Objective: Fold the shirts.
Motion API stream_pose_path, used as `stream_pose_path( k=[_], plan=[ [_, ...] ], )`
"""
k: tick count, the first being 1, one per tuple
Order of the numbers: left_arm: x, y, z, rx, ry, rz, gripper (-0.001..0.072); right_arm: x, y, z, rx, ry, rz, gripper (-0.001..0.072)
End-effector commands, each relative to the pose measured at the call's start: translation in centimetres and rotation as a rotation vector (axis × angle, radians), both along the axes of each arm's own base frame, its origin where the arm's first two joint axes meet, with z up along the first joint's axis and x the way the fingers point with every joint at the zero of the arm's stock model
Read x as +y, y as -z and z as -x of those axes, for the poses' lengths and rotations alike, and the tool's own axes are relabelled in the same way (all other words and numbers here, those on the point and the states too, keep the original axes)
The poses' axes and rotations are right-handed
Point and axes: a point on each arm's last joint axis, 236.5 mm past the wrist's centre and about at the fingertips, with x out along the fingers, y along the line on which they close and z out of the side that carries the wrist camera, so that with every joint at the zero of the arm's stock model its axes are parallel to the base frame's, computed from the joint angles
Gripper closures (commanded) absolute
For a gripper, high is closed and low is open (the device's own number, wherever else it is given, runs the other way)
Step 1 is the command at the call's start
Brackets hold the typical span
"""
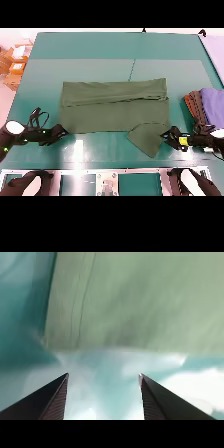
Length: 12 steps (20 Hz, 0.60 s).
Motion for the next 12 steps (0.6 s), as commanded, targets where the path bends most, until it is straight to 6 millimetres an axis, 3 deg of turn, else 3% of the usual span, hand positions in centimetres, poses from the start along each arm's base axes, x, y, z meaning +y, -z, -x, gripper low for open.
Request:
stream_pose_path(
  k=[1,6,7,8,9,10,11,12],
  plan=[
    [0.4,0.5,-2.8,-0.115,-0.148,0.018,0.0198,1.2,1.1,-1.7,-0.048,0.020,0.006,0.0282],
    [-1.0,-0.8,-6.2,-0.267,-0.203,-0.015,0.0255,1.4,1.8,-2.1,-0.042,0.032,-0.006,0.0282],
    [-1.3,-0.9,-6.2,-0.274,-0.195,-0.016,0.0480,1.4,1.8,-2.3,-0.048,0.034,-0.006,0.0283],
    [-1.5,-0.9,-6.1,-0.274,-0.178,-0.018,0.0587,1.3,1.8,-2.3,-0.050,0.035,-0.003,0.0284],
    [-1.7,-0.7,-5.8,-0.265,-0.165,-0.017,0.0658,1.3,1.8,-2.3,-0.053,0.028,-0.002,0.0355],
    [-1.7,-0.6,-5.6,-0.266,-0.141,-0.026,0.0682,1.3,1.8,-2.3,-0.063,0.008,0.003,0.0537],
    [-1.8,-0.5,-5.3,-0.259,-0.122,-0.033,0.0682,1.6,1.7,-2.0,-0.064,-0.015,-0.003,0.0660],
    [-1.9,-0.4,-4.9,-0.243,-0.086,-0.045,0.0683,1.8,1.5,-1.8,-0.057,-0.028,-0.012,0.0692]
  ],
)
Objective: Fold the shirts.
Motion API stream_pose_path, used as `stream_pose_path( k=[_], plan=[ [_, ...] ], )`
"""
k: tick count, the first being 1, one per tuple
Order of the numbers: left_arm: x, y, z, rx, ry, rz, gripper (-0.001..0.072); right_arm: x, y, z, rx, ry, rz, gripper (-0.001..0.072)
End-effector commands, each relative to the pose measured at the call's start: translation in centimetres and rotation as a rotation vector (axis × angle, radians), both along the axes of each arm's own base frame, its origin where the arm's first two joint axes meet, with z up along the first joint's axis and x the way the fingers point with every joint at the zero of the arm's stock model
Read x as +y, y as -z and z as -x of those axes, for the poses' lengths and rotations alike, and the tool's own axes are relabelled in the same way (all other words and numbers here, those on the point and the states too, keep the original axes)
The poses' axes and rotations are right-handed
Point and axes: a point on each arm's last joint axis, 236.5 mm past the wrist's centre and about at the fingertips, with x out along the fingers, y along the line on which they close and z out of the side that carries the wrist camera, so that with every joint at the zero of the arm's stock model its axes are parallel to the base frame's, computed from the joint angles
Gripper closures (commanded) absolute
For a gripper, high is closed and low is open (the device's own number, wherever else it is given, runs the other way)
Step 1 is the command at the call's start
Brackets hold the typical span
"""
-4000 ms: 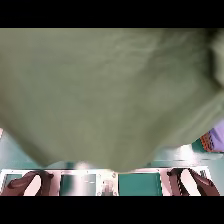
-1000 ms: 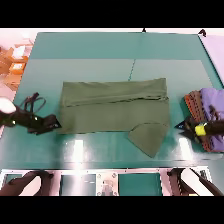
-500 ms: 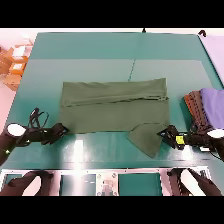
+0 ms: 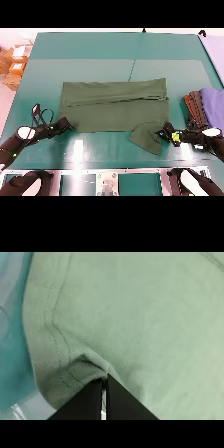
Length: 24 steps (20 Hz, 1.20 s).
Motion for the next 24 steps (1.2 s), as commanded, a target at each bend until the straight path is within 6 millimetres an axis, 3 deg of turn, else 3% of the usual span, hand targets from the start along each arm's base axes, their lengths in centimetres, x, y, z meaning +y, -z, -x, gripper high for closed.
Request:
stream_pose_path(
  k=[1,5,8,10,12,16,18,21,24],
  plan=[
    [-0.2,0.1,1.1,0.033,0.095,-0.047,0.0683,0.6,-0.5,0.5,0.002,-0.057,-0.018,0.0693],
    [2.8,-0.8,4.6,0.187,0.204,-0.166,0.0683,-0.8,-2.2,1.5,0.063,-0.095,0.046,0.0694],
    [5.3,-0.6,7.7,0.293,0.256,-0.282,0.0683,-2.8,-2.2,4.5,0.169,-0.121,0.153,0.0695],
    [5.0,-0.6,8.1,0.303,0.270,-0.270,0.0683,-2.7,-2.7,5.2,0.178,-0.141,0.160,0.0694],
    [4.1,-1.4,7.5,0.278,0.284,-0.240,0.0683,-2.5,-4.0,4.6,0.142,-0.143,0.155,0.0695],
    [3.5,-7.9,2.3,0.094,0.286,-0.243,0.0683,-2.4,-11.6,-2.0,-0.098,-0.129,0.148,0.0695],
    [3.6,-9.7,-0.6,0.050,0.292,-0.256,0.0683,-2.5,-14.3,-5.6,-0.193,-0.130,0.169,0.0696],
    [3.9,-9.8,-6.0,0.042,0.307,-0.265,0.0682,-2.9,-14.9,-10.6,-0.229,-0.142,0.183,0.0695],
    [2.7,-9.1,-12.0,0.017,0.340,-0.213,0.0681,-3.2,-13.5,-15.9,-0.222,-0.122,0.146,0.0695]
  ],
)
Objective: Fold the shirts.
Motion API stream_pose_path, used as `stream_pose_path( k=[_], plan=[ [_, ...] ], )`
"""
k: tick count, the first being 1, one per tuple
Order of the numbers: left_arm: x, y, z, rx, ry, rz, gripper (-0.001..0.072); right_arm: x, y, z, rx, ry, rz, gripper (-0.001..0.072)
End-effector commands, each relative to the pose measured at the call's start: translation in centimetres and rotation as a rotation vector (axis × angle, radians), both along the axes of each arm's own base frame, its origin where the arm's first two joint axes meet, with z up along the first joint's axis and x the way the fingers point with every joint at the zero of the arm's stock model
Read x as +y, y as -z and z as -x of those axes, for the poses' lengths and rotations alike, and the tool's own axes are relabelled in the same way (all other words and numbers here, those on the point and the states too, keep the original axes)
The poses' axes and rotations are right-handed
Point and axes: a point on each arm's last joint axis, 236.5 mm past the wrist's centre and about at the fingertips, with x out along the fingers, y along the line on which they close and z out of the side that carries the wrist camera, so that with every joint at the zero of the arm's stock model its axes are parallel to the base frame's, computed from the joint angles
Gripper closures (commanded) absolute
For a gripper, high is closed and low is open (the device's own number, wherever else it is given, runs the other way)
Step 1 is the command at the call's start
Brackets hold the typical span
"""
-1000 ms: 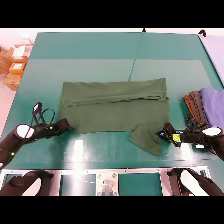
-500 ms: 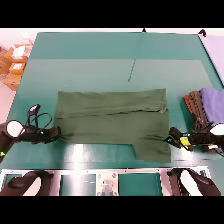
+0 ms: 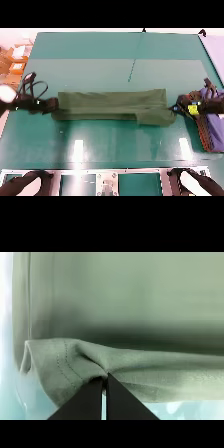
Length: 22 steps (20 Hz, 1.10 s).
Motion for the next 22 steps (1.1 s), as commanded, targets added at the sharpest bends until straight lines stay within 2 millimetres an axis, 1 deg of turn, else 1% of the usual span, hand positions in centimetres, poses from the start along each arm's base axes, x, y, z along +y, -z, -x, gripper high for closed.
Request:
stream_pose_path(
  k=[1,2,3,4,5,6,7,8,9,10,12,13,14,15,16,17,19,20,22],
  plan=[
    [-1.4,0.9,-7.2,-0.037,0.034,0.064,0.0681,-0.1,1.3,-6.4,-0.016,0.021,-0.035,0.0695],
    [-1.5,1.8,-9.0,-0.044,0.033,0.071,0.0656,-0.2,2.7,-7.8,0.004,0.025,-0.043,0.0694],
    [-1.9,2.6,-10.6,-0.051,0.027,0.081,0.0543,-0.2,4.2,-9.0,0.022,0.030,-0.047,0.0694],
    [-2.0,3.5,-12.1,-0.055,0.006,0.100,0.0402,-0.4,5.7,-10.1,0.039,0.042,-0.058,0.0693],
    [-2.0,4.1,-13.2,-0.057,-0.006,0.108,0.0365,-0.4,6.9,-10.9,0.060,0.048,-0.073,0.0674],
    [-1.6,4.3,-13.6,-0.056,-0.013,0.107,0.0365,-0.6,7.8,-11.5,0.078,0.046,-0.077,0.0563],
    [-1.0,4.1,-13.7,-0.052,-0.014,0.103,0.0365,-0.7,8.0,-11.8,0.086,0.029,-0.080,0.0442],
    [-0.4,3.6,-13.3,-0.034,-0.006,0.098,0.0365,-1.2,7.6,-11.9,0.071,-0.005,-0.072,0.0381],
    [0.4,3.3,-12.4,0.007,0.010,0.094,0.0365,-1.8,6.9,-12.0,0.056,-0.037,-0.064,0.0375],
    [1.2,3.1,-11.3,0.053,0.022,0.095,0.0366,-2.6,6.0,-11.7,0.045,-0.074,-0.060,0.0328],
    [2.0,2.6,-8.8,0.133,0.053,0.106,0.0369,-4.5,4.9,-10.6,0.049,-0.122,-0.069,0.0164],
    [2.4,2.5,-7.8,0.160,0.080,0.086,0.0460,-5.6,5.0,-9.9,0.050,-0.139,-0.070,0.0160],
    [2.7,2.4,-7.0,0.180,0.107,0.054,0.0485,-6.5,5.4,-9.1,0.058,-0.150,-0.065,0.0103],
    [2.9,2.2,-6.5,0.191,0.114,0.040,0.0485,-7.2,6.1,-8.4,0.063,-0.163,-0.061,0.0101],
    [2.8,1.8,-6.2,0.192,0.119,0.042,0.0522,-7.6,7.0,-7.7,0.070,-0.176,-0.066,0.0101],
    [2.7,1.4,-5.9,0.191,0.123,0.042,0.0683,-7.7,7.9,-7.0,0.086,-0.198,-0.078,0.0062],
    [2.6,0.8,-5.5,0.185,0.126,0.043,0.0683,-6.7,10.1,-5.8,0.139,-0.250,-0.133,0.0063],
    [2.5,0.5,-5.4,0.185,0.128,0.049,0.0683,-5.9,10.8,-5.5,0.155,-0.276,-0.176,0.0062],
    [2.2,0.0,-5.4,0.172,0.127,0.061,0.0683,-3.8,11.9,-5.8,0.144,-0.312,-0.270,0.0062]
  ],
)
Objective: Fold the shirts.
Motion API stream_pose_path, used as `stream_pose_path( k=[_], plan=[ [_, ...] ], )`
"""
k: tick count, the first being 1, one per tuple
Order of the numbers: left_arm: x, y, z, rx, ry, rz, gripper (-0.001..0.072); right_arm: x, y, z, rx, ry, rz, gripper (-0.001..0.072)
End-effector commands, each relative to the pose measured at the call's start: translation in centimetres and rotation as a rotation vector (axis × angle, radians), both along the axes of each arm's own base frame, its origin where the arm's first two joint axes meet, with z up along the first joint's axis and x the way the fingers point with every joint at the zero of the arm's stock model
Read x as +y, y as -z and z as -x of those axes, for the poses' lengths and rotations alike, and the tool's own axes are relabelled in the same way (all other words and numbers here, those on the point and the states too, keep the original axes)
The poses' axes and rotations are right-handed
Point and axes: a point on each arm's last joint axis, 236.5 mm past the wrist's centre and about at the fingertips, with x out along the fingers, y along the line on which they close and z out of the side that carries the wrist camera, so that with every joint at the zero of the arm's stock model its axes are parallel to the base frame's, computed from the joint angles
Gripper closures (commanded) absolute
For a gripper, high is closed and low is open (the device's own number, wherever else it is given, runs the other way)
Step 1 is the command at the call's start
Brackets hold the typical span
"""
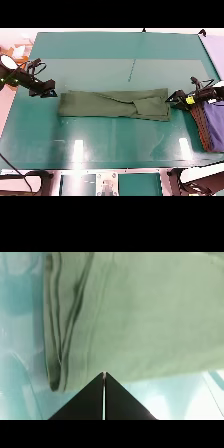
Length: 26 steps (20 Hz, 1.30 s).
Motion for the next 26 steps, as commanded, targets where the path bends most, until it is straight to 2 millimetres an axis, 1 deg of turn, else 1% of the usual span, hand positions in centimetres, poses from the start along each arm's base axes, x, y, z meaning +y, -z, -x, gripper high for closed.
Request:
stream_pose_path(
  k=[1,3,4,5,6,7,8,10,12,14,15,16,17,19,20,21,22,24,26],
  plan=[
    [-0.7,-1.1,0.5,-0.002,0.006,0.033,0.0682,2.8,2.3,0.6,0.019,-0.077,-0.130,0.0062],
    [-2.0,-1.7,0.2,-0.014,0.001,0.089,0.0683,4.2,3.5,0.0,0.026,-0.078,-0.147,0.0065],
    [-2.8,-1.9,0.0,-0.025,0.009,0.102,0.0683,4.6,4.0,-0.4,0.021,-0.078,-0.132,0.0071],
    [-3.9,-1.9,-0.2,-0.041,0.034,0.098,0.0683,4.8,4.3,-0.9,0.010,-0.078,-0.116,0.0244],
    [-5.5,-1.9,-0.5,-0.064,0.068,0.094,0.0683,5.1,4.1,-1.3,-0.001,-0.086,-0.110,0.0553],
    [-7.4,-2.0,-1.0,-0.096,0.099,0.089,0.0682,5.4,3.5,-1.7,-0.011,-0.099,-0.114,0.0692],
    [-9.5,-2.0,-1.6,-0.138,0.128,0.086,0.0683,5.5,2.8,-1.8,-0.019,-0.117,-0.117,0.0693],
    [-14.4,-1.6,-3.0,-0.230,0.173,0.093,0.0682,5.5,0.6,-2.4,-0.045,-0.130,-0.113,0.0694],
    [-20.3,-0.6,-3.7,-0.290,0.203,0.142,0.0682,5.5,-3.2,-2.5,-0.099,-0.167,-0.102,0.0694],
    [-26.9,1.0,-4.2,-0.351,0.188,0.218,0.0682,6.0,-7.8,-2.1,-0.153,-0.205,-0.094,0.0694],
    [-29.7,1.8,-4.3,-0.377,0.172,0.248,0.0681,6.5,-10.1,-2.0,-0.189,-0.226,-0.085,0.0694],
    [-32.5,2.9,-3.9,-0.388,0.163,0.274,0.0682,6.9,-12.0,-1.8,-0.217,-0.242,-0.074,0.0694],
    [-35.0,3.9,-3.4,-0.388,0.168,0.292,0.0682,7.6,-14.1,-1.6,-0.250,-0.262,-0.068,0.0694],
    [-39.3,6.2,-1.8,-0.365,0.223,0.308,0.0682,9.2,-17.4,-0.9,-0.291,-0.307,-0.054,0.0694],
    [-41.0,7.4,-0.8,-0.335,0.261,0.312,0.0682,10.0,-18.9,-0.6,-0.310,-0.331,-0.047,0.0694],
    [-42.1,8.4,0.0,-0.296,0.279,0.317,0.0682,10.6,-20.3,-0.3,-0.336,-0.354,-0.037,0.0694],
    [-42.7,9.3,0.6,-0.257,0.283,0.322,0.0683,11.0,-21.5,-0.3,-0.355,-0.363,-0.028,0.0694],
    [-42.8,9.6,0.7,-0.240,0.277,0.326,0.0683,11.2,-23.6,-0.5,-0.393,-0.360,-0.009,0.0694],
    [-43.1,9.1,0.7,-0.239,0.289,0.334,0.0682,11.3,-24.5,-0.5,-0.412,-0.370,-0.001,0.0694]
  ],
)
